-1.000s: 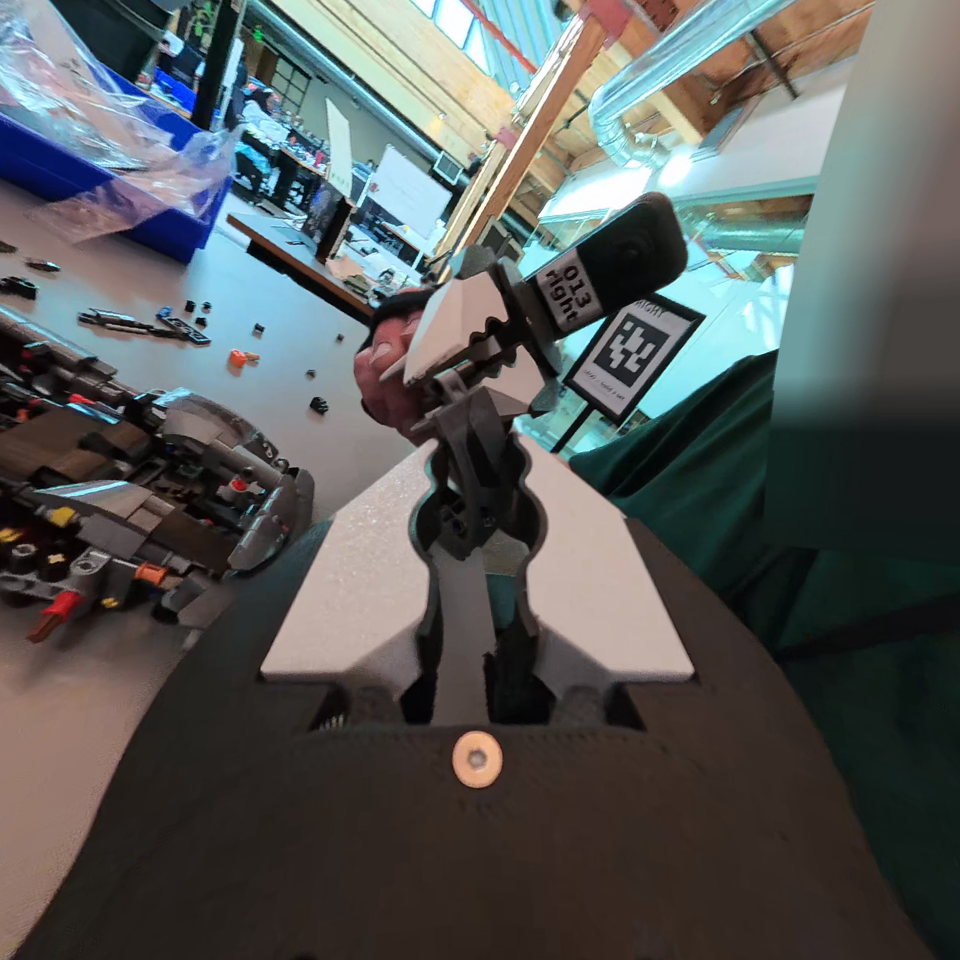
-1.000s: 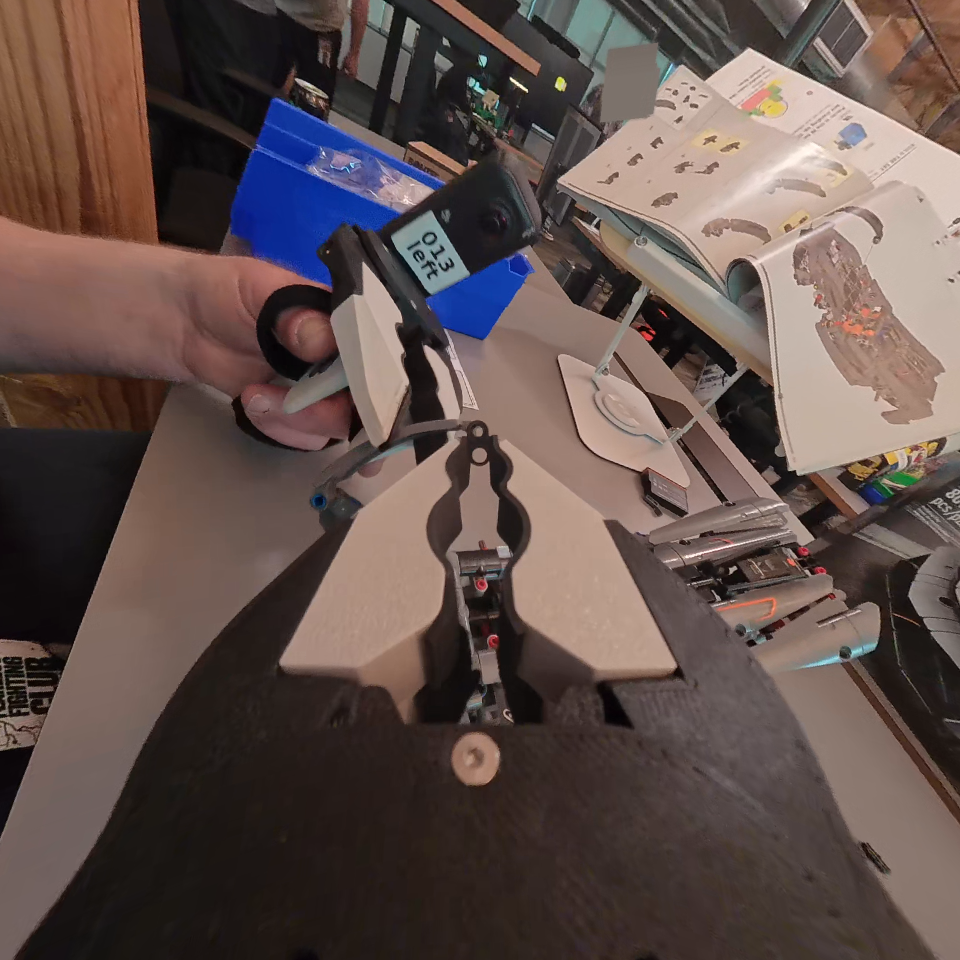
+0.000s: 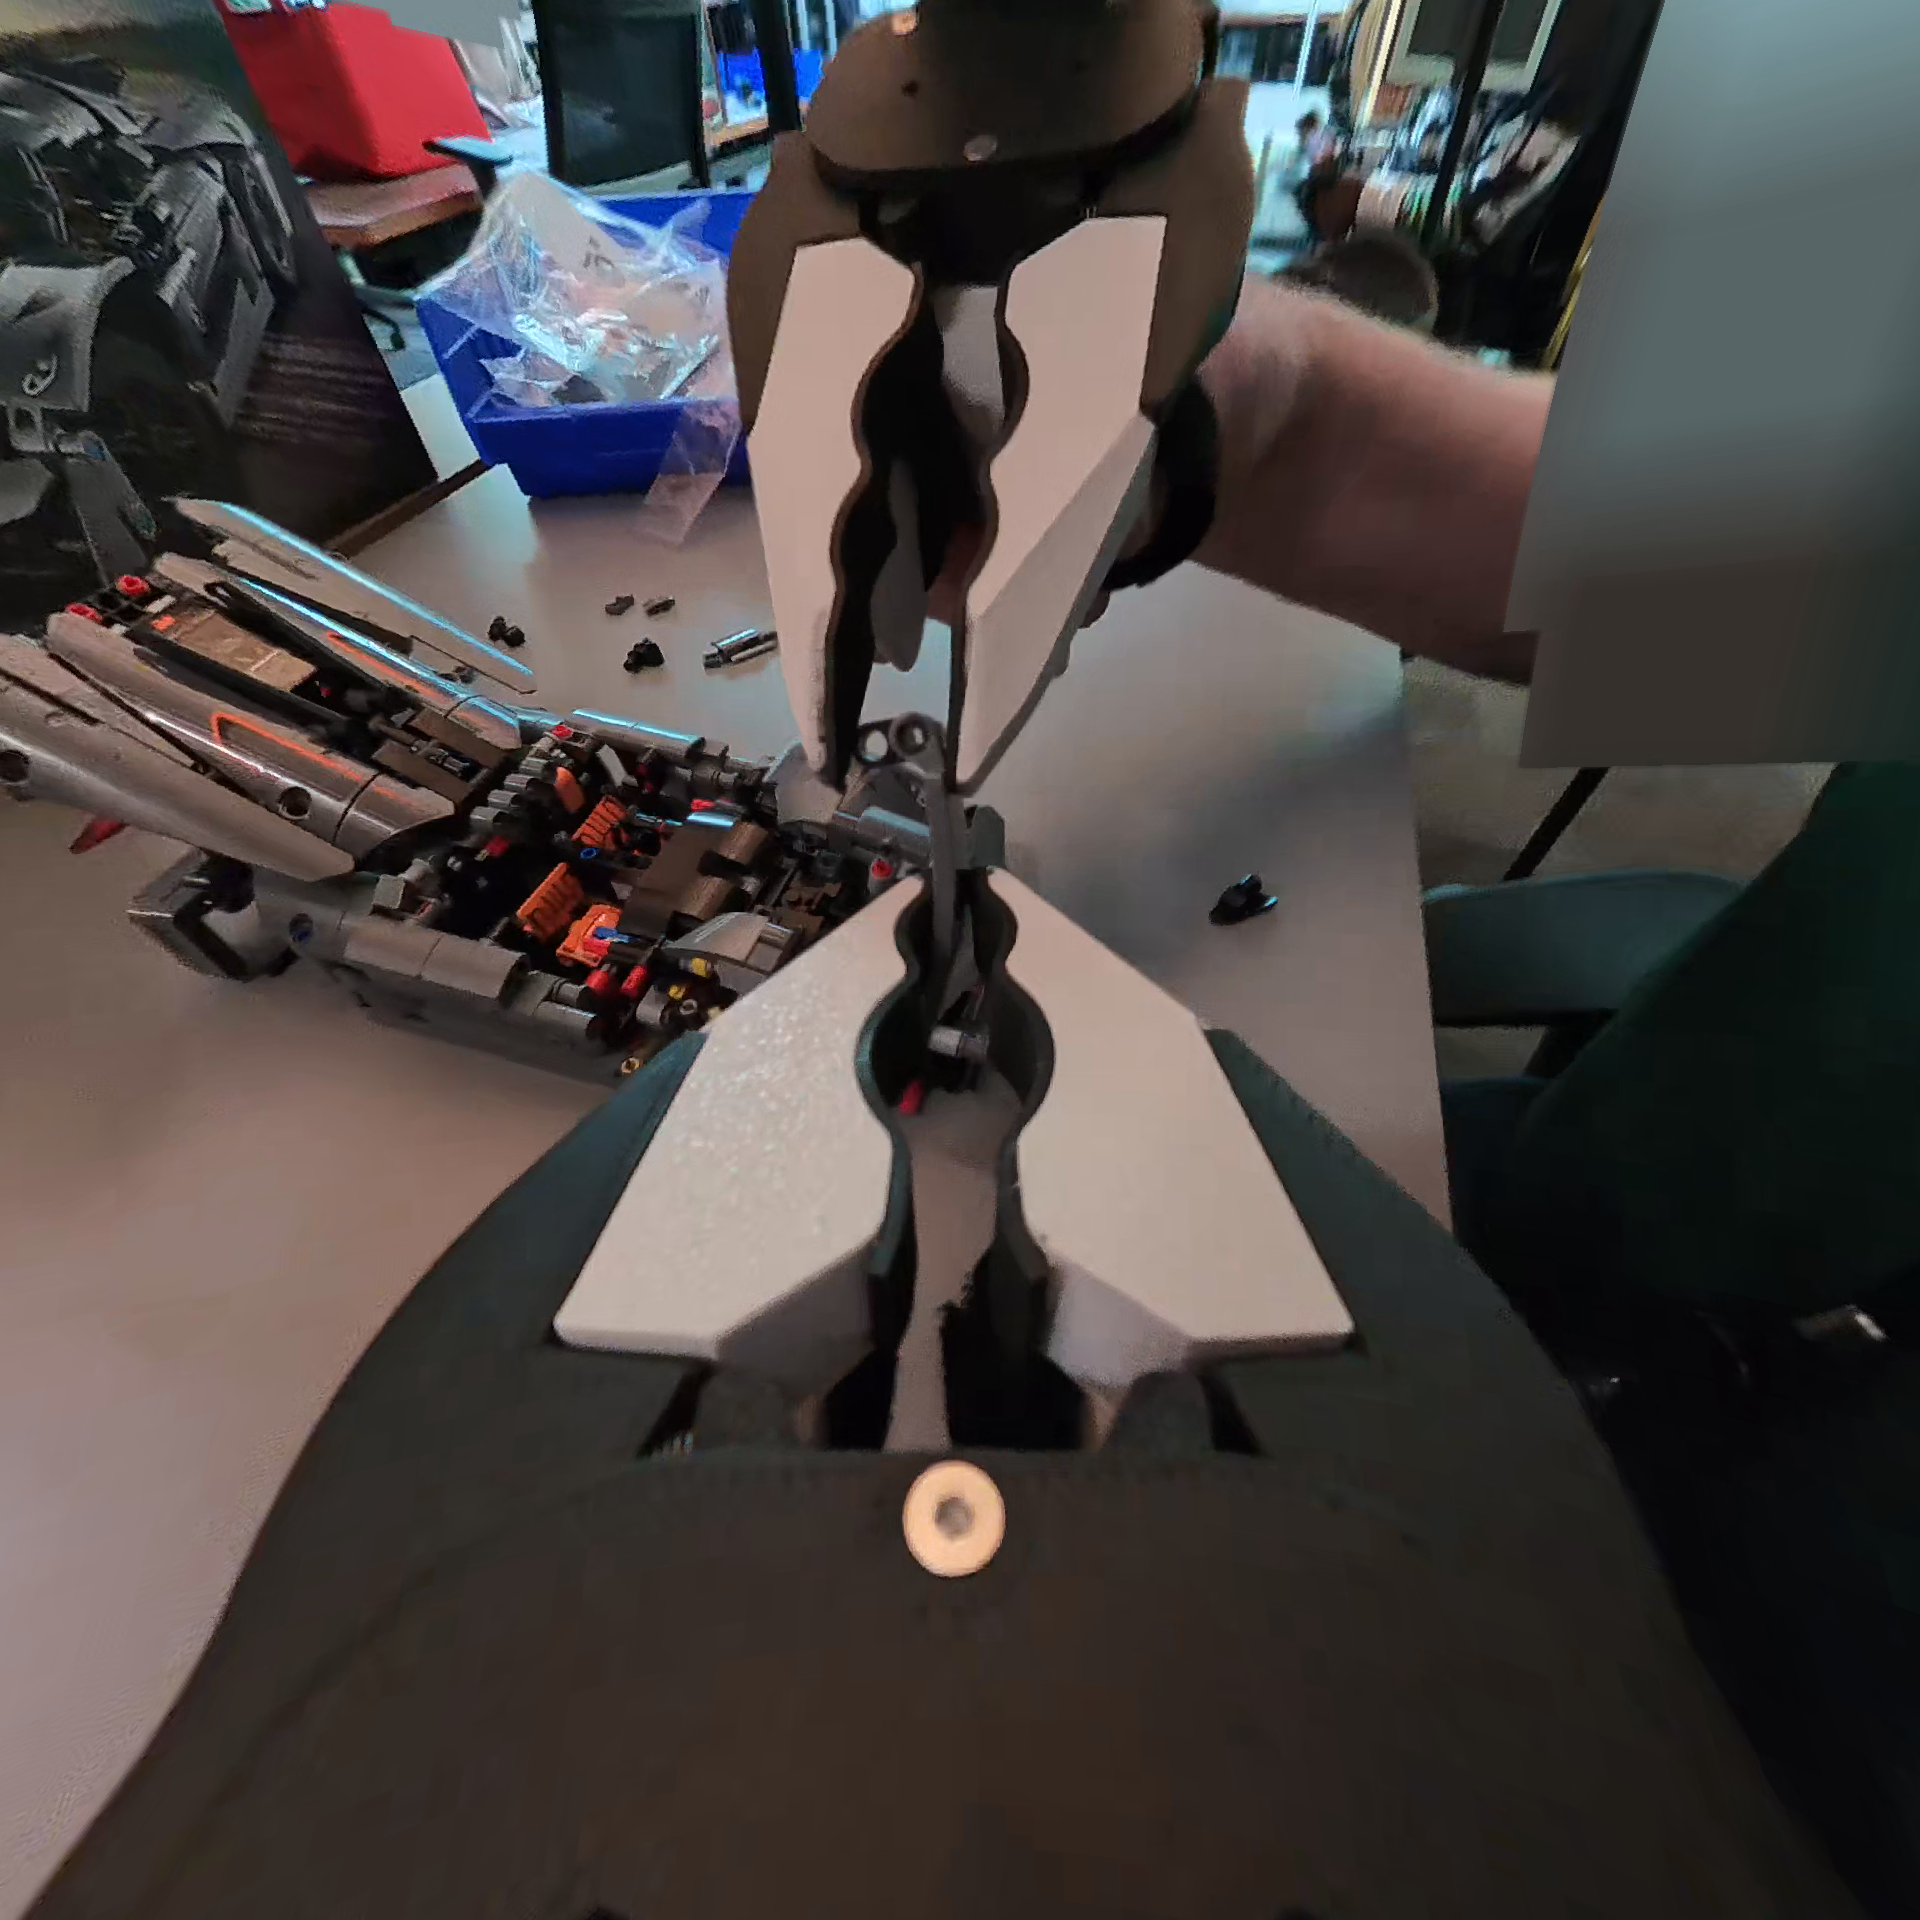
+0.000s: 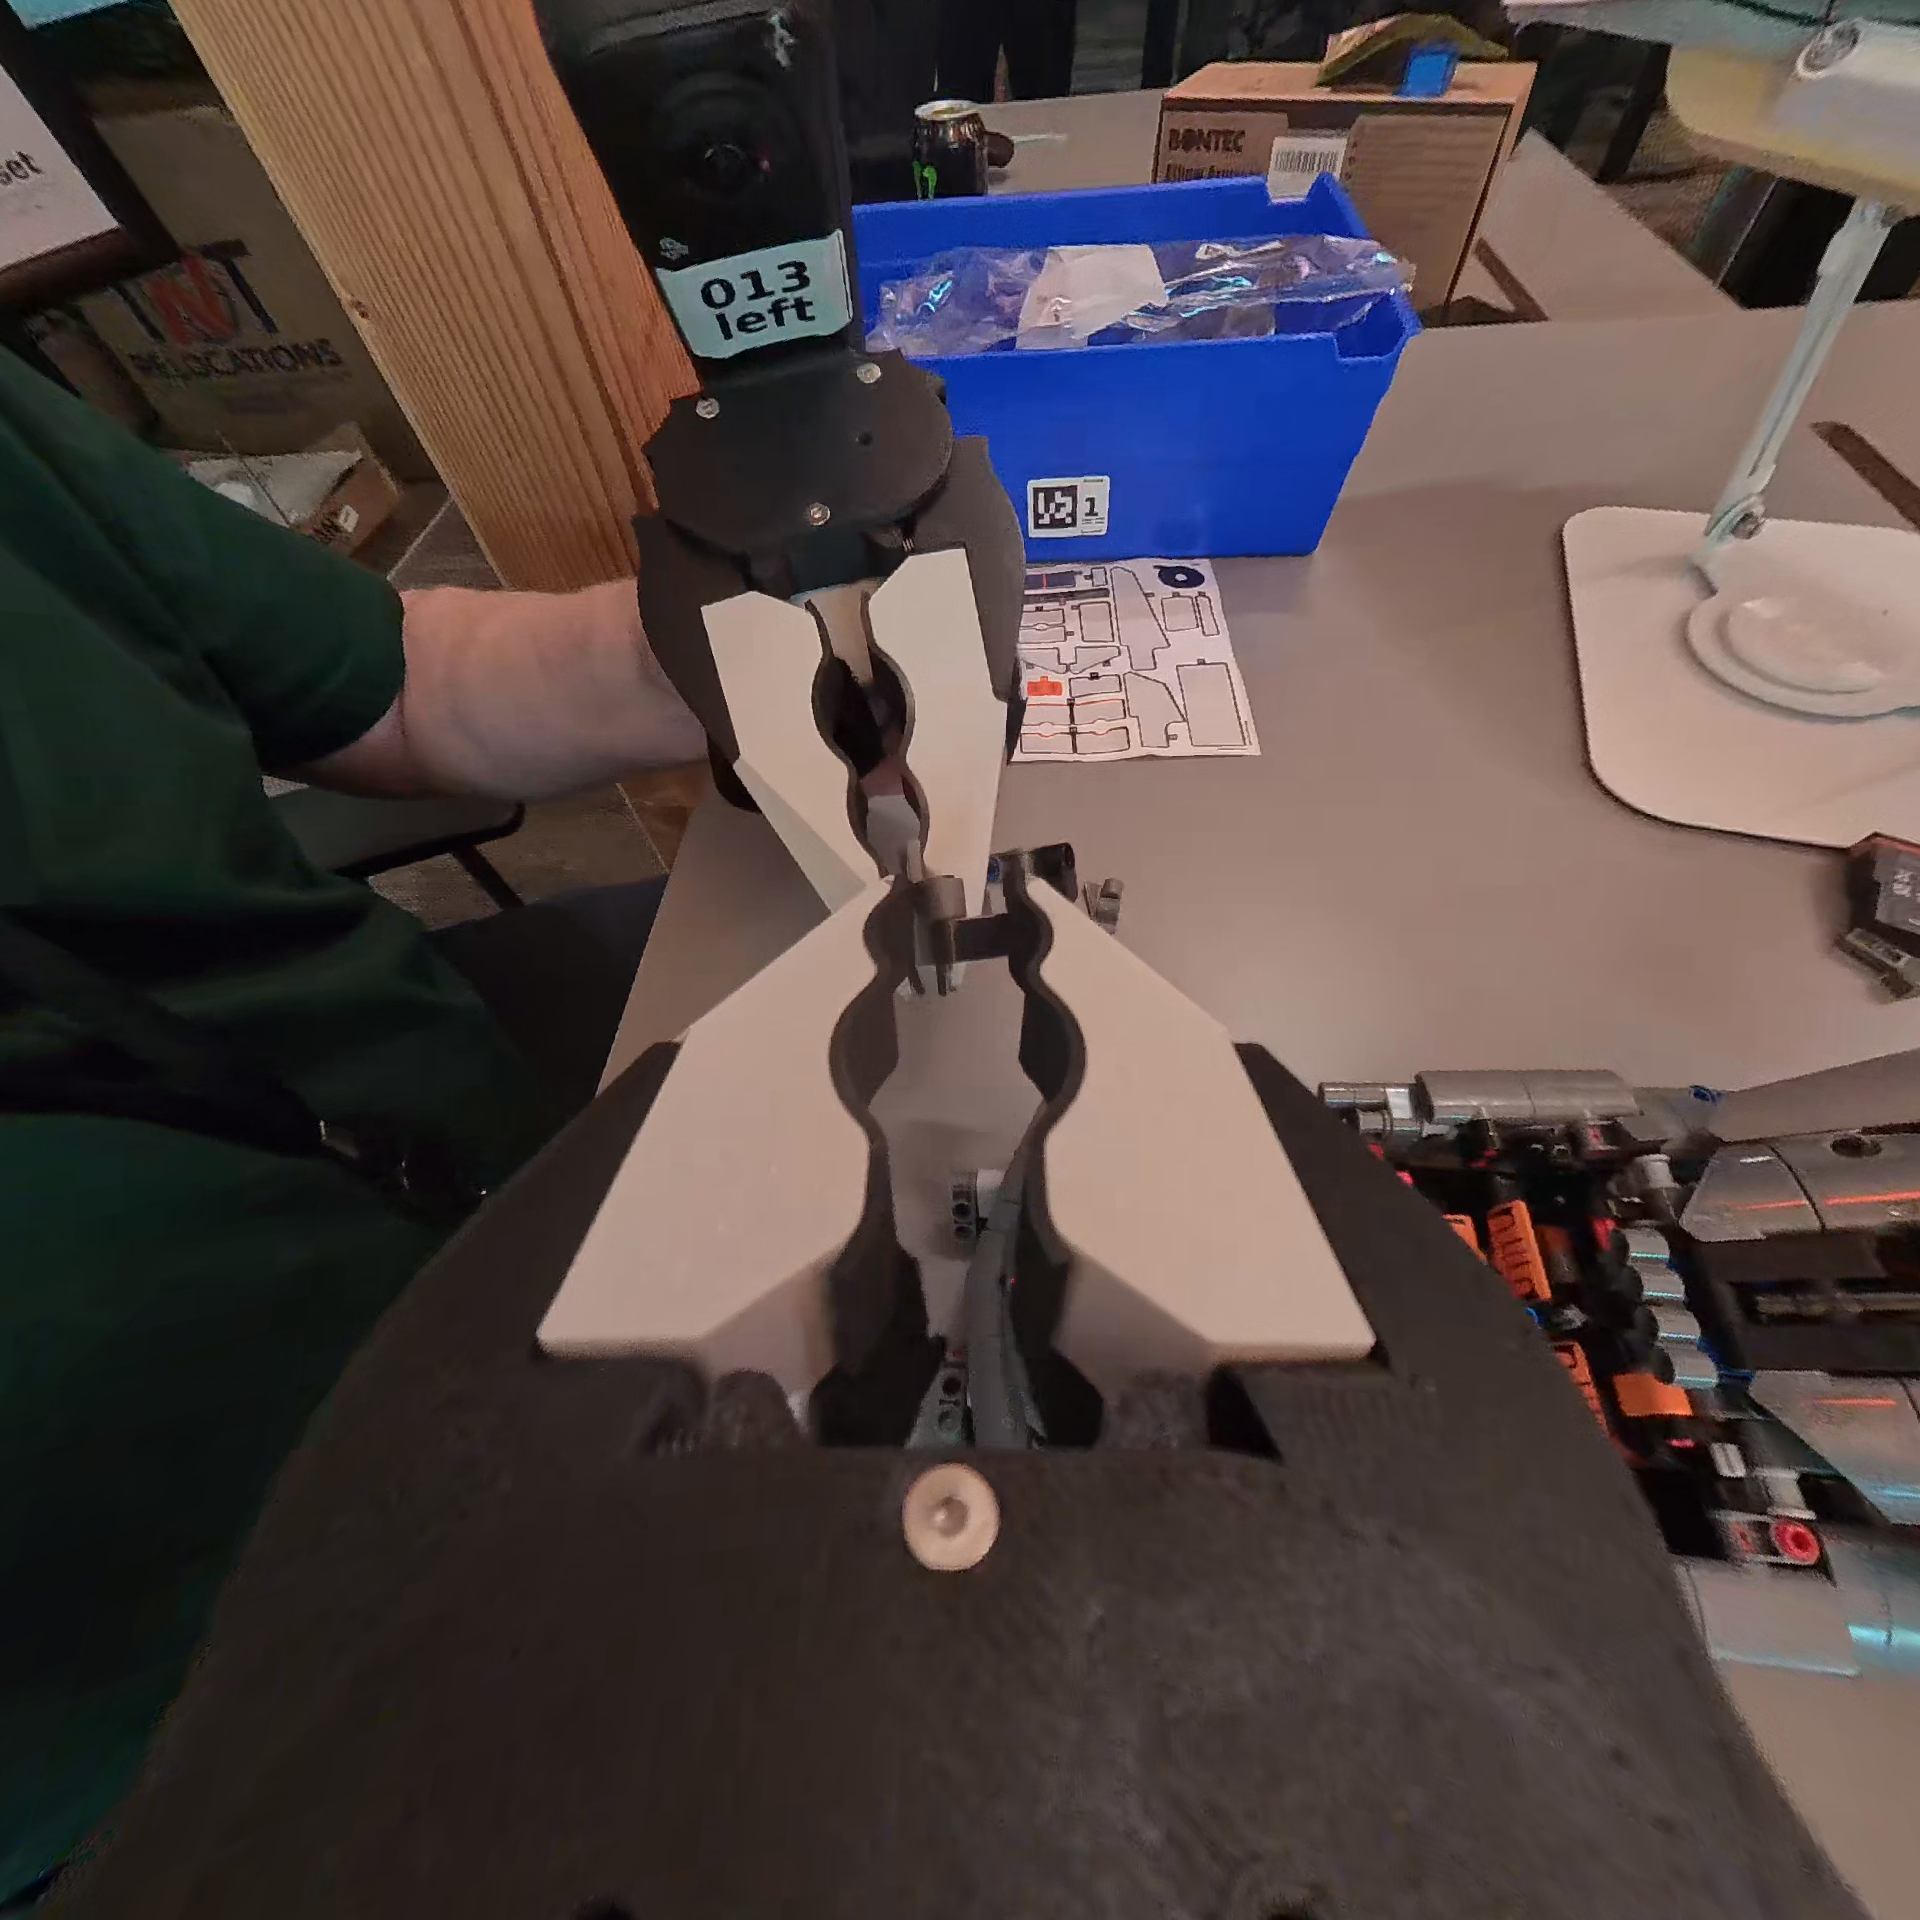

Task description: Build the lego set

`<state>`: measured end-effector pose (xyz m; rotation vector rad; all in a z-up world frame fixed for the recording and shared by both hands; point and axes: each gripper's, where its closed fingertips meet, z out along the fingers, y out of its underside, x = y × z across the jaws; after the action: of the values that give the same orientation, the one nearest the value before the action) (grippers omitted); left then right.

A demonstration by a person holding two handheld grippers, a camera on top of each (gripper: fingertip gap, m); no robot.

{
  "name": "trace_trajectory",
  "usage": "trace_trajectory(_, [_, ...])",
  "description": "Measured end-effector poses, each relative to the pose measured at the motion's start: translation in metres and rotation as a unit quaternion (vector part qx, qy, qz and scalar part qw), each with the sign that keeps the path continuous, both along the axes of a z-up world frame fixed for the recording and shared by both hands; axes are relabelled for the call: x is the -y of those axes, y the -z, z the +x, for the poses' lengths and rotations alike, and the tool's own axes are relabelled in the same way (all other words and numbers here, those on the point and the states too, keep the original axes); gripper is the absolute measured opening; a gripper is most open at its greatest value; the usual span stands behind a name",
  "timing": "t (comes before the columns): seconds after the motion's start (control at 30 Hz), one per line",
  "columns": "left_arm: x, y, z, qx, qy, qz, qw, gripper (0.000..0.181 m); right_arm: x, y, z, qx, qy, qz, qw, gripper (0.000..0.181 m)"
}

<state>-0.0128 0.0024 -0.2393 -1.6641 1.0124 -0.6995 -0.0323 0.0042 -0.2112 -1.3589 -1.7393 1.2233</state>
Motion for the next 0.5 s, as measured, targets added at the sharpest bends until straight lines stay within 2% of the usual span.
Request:
trace_trajectory(0.07, [-0.003,-0.003,-0.005,0.040,0.004,-0.029,0.999,0.008,-0.006,0.003,-0.002,0.027,0.000,-0.013,1.000,0.016])
trace_trajectory(0.3, [-0.027,-0.001,-0.013,0.148,0.009,-0.158,0.976,0.001,-0.032,0.013,-0.013,0.124,-0.026,-0.122,0.984,0.017])
trace_trajectory(0.37, [-0.035,0.000,-0.016,0.181,0.002,-0.194,0.964,0.001,-0.049,0.010,-0.018,0.120,-0.008,-0.117,0.986,0.021])
trace_trajectory(0.5, [-0.050,0.016,-0.020,0.218,-0.022,-0.278,0.935,0.000,-0.082,-0.021,-0.009,0.066,0.032,-0.090,0.993,0.021])
